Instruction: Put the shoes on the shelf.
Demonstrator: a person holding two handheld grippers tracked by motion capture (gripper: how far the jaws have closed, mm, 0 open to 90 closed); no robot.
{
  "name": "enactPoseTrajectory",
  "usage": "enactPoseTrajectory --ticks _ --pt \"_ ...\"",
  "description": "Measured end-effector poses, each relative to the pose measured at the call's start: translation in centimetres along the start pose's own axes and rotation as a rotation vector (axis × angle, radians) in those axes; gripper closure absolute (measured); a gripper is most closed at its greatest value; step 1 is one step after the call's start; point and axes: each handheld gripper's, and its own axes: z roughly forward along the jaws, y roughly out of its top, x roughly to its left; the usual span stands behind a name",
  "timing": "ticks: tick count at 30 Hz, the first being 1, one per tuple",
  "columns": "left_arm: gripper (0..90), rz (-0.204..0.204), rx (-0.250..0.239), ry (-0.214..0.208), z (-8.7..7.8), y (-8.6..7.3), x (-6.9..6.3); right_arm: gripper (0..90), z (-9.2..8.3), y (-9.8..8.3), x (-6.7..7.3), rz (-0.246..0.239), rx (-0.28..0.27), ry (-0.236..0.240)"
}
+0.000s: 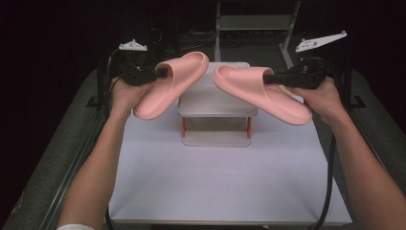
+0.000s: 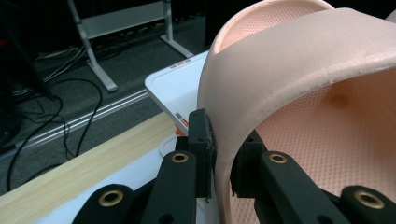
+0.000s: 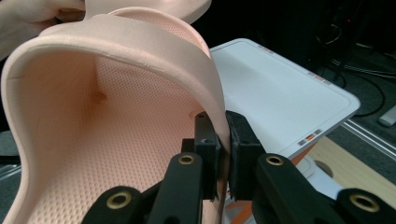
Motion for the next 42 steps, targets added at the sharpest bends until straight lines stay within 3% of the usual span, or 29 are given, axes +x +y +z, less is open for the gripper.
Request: enactPoseTrajectory --ticks 11,17,29,42 --pt "80.8 -0.023 0.015 0.026 1.0 1.2 0.9 83.8 1.8 1.1 -1.8 0.033 0.014 -0.032" --pt "80.8 -0.043 0.025 0.034 1.6 1.2 1.5 84.0 2.2 2.0 -2.9 0.040 0.027 -0.082" --pt "80.8 -0.025 0.061 0.044 2.9 1.7 1.0 84.0 4.4 2.0 -4.2 0.075 0.048 -0.154" --pt "80.8 -0.029 0.082 0.040 4.2 1.9 0.9 84.0 4.8 1.8 -5.5 0.123 0.044 -0.227"
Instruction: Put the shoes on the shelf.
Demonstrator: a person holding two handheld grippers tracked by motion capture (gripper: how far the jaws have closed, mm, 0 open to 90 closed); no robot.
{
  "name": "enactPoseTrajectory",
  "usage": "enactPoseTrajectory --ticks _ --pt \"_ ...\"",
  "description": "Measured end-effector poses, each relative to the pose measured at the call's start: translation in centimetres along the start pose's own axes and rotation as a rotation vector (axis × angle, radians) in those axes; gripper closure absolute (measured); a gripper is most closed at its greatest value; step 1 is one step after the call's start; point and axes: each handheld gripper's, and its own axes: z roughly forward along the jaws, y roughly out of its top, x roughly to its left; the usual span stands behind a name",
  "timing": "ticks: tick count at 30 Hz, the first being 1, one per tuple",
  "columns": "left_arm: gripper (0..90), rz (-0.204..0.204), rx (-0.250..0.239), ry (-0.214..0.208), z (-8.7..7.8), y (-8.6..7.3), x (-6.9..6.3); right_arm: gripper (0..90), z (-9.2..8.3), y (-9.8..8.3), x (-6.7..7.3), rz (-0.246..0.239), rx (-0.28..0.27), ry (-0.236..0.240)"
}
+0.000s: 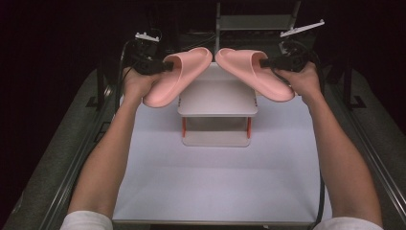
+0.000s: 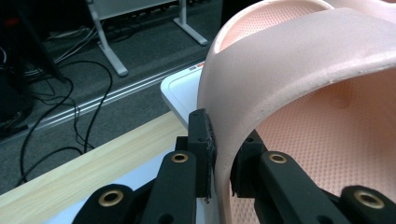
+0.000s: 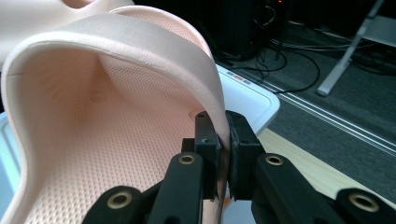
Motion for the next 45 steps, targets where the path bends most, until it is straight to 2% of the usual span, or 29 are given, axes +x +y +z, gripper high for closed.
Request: enactPoseTrajectory --ticks 8,19,24,29,45 --pt "80.8 -0.006 0.015 0.006 1.0 0.2 -0.5 84.0 0.5 0.0 -0.1 0.009 0.007 -0.021" --pt "80.2 -0.038 0.013 0.015 1.9 0.5 -0.9 83.6 1.0 0.1 0.3 0.033 0.006 -0.066" --pt "77.9 -0.071 0.003 0.018 2.4 0.5 -1.1 82.8 1.4 0.2 0.6 0.049 0.004 -0.084" --pt "76.1 -0.079 0.016 0.032 3.0 0.5 -1.3 81.4 2.1 0.2 1.0 0.063 0.012 -0.099" --pt "70.6 -0.096 0.034 0.044 4.3 0.3 -2.2 76.1 3.5 0.1 2.3 0.086 0.031 -0.108"
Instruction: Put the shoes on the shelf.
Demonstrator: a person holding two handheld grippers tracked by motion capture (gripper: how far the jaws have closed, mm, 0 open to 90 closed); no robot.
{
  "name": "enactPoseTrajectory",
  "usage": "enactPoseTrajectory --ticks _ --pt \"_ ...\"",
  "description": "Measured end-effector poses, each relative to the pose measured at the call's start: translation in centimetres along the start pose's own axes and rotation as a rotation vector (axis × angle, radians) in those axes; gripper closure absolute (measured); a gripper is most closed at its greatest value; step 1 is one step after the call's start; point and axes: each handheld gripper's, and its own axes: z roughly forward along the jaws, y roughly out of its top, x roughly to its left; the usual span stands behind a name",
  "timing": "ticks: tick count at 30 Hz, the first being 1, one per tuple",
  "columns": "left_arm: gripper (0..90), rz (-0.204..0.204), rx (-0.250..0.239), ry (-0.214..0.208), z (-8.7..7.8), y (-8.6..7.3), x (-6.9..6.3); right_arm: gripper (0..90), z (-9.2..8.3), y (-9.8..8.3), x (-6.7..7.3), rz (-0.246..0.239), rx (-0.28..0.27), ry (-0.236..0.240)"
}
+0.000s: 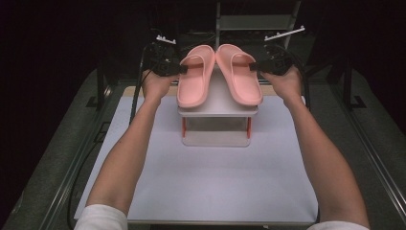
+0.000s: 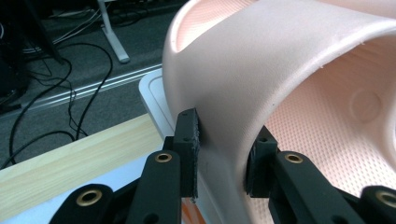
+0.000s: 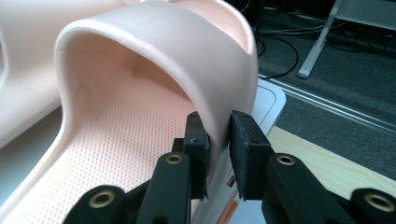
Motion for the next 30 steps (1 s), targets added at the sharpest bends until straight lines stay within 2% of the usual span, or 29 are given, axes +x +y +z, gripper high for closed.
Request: enactPoseTrajectory --ticks 6,11,19,21,24,30 --pt "70.5 -0.006 0.007 0.010 0.4 -0.1 0.0 74.6 0.5 -0.1 0.4 -0.003 0.009 -0.001" --pt "69.3 -0.005 0.010 0.016 0.7 -0.2 -0.3 73.5 1.0 -0.2 0.6 0.014 0.012 -0.002" --pt "67.4 0.003 0.052 0.010 1.9 -0.9 -0.4 70.7 1.5 -0.9 0.4 0.045 0.041 -0.003" --pt "66.1 -0.014 0.039 -0.001 1.9 -1.1 -0.3 69.3 1.6 -0.9 0.6 0.045 0.046 0.001" --pt "64.9 -0.015 0.039 -0.011 1.8 -1.1 -0.2 68.1 1.7 -0.9 0.7 0.050 0.042 0.002" --pt "64.7 -0.007 0.037 -0.016 1.8 -1.2 -0.2 65.2 1.8 -1.0 0.7 0.090 0.044 0.012"
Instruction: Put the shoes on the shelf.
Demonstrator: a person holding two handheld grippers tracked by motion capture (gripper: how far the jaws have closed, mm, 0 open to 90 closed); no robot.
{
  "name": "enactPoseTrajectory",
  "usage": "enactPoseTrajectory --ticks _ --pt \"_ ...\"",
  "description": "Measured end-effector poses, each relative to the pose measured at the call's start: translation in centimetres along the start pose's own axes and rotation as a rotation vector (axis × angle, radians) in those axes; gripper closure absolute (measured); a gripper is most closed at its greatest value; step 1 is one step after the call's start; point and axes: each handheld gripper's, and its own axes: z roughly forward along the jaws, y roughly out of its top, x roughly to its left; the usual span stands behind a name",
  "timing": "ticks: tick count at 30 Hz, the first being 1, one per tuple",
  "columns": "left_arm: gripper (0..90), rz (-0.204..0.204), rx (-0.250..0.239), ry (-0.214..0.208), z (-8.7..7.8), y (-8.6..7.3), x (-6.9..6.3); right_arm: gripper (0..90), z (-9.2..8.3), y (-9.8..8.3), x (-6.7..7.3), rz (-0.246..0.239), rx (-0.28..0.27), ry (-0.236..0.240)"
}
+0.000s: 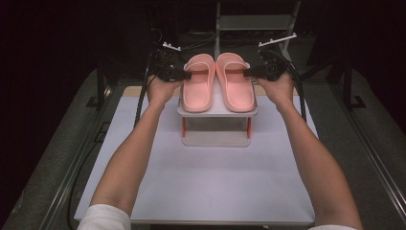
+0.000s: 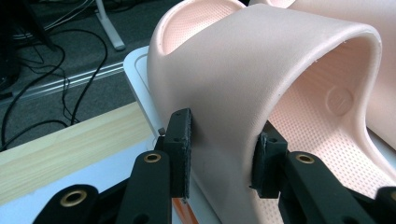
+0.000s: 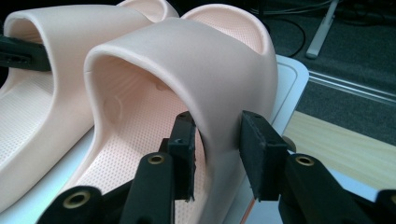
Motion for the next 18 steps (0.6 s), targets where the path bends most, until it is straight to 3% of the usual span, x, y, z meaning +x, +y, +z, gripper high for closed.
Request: enactPoseTrajectory --ticks 11,12,18 --pt "62.6 0.005 0.002 -0.013 -0.09 0.05 -0.42 65.1 -0.19 -0.27 0.12 0.013 -0.016 0.019" --pt "62.1 0.003 -0.002 -0.018 -0.03 0.11 -0.62 66.4 -0.18 -0.28 0.22 0.017 -0.012 0.038" --pt "61.6 0.001 -0.005 -0.022 0.04 0.11 -0.58 67.6 -0.15 -0.40 0.53 0.003 -0.010 0.050"
